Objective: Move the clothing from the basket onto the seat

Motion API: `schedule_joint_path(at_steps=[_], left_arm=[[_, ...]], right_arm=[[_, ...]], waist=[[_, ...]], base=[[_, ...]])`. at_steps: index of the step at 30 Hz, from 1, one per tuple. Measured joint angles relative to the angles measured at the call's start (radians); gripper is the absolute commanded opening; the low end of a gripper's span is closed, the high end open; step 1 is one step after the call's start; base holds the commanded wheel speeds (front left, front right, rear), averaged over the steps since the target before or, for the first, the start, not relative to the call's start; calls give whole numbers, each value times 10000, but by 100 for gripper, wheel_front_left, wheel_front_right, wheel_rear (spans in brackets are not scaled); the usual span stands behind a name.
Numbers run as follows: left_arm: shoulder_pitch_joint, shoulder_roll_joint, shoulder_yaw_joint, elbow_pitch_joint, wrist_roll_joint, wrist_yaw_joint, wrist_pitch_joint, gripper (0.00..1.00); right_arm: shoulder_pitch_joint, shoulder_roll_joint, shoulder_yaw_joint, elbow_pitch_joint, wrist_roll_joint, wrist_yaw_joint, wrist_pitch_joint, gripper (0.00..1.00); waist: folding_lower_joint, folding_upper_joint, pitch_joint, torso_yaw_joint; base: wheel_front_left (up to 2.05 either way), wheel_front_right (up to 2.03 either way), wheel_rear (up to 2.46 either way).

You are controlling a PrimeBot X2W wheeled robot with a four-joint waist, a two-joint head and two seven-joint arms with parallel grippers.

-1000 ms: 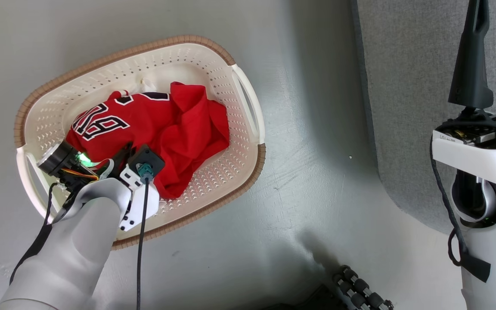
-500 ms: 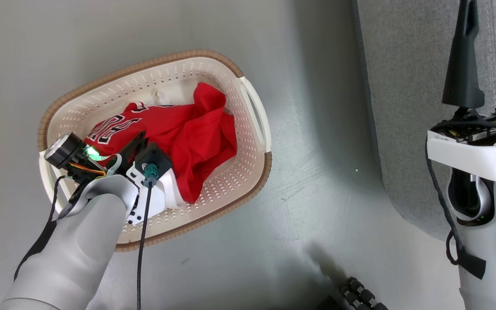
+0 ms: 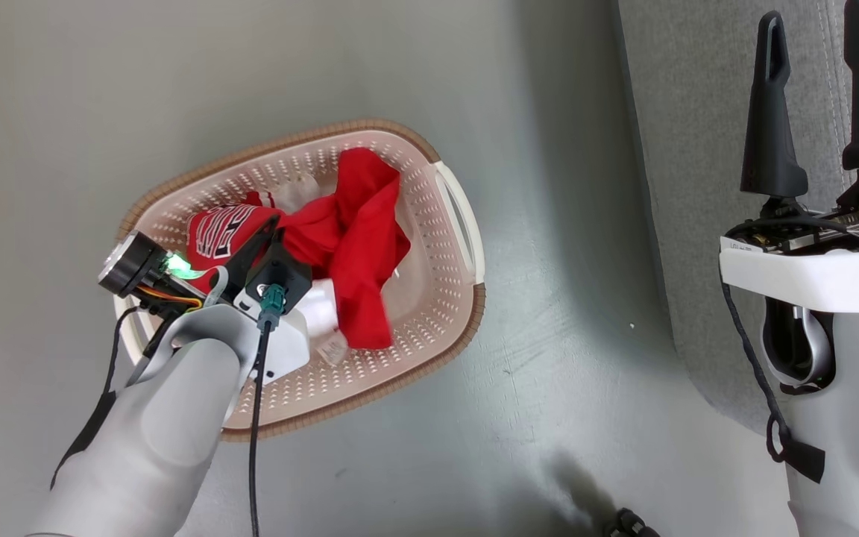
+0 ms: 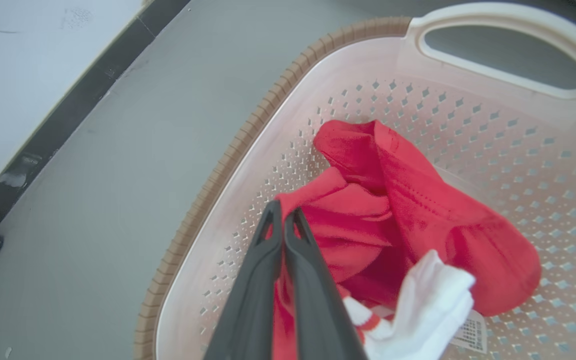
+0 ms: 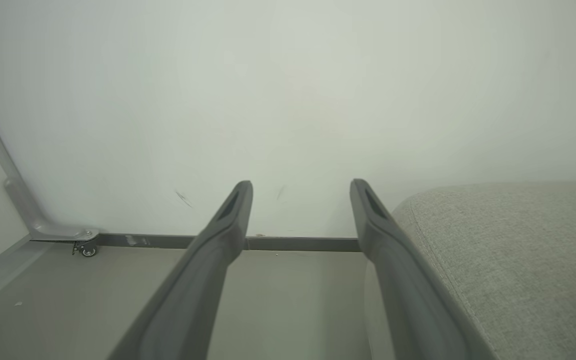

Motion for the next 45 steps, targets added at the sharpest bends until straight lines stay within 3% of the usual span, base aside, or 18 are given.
schedule_joint_path(at_steps=[13,31,45], left_arm=[[563,-44,261,-2240,-510,307,-8,0],[1496,357,848,-4961,-1375,476,-12,0],[1692,679,1313,-5841,-2476,-514,-12,0]], right_arm=[[274,-2,-234,581,-291,0,0,100],[809,-408,198,1360,-255,0,4,100],[1345,-732,1014,1741,290,0,219,100]], waist=[[-1,0,-895,441],[0,-1,-2403,1183],[-1,0,-3727,1660]], base=[[0,0,0],[0,0,0],[0,0,0]])
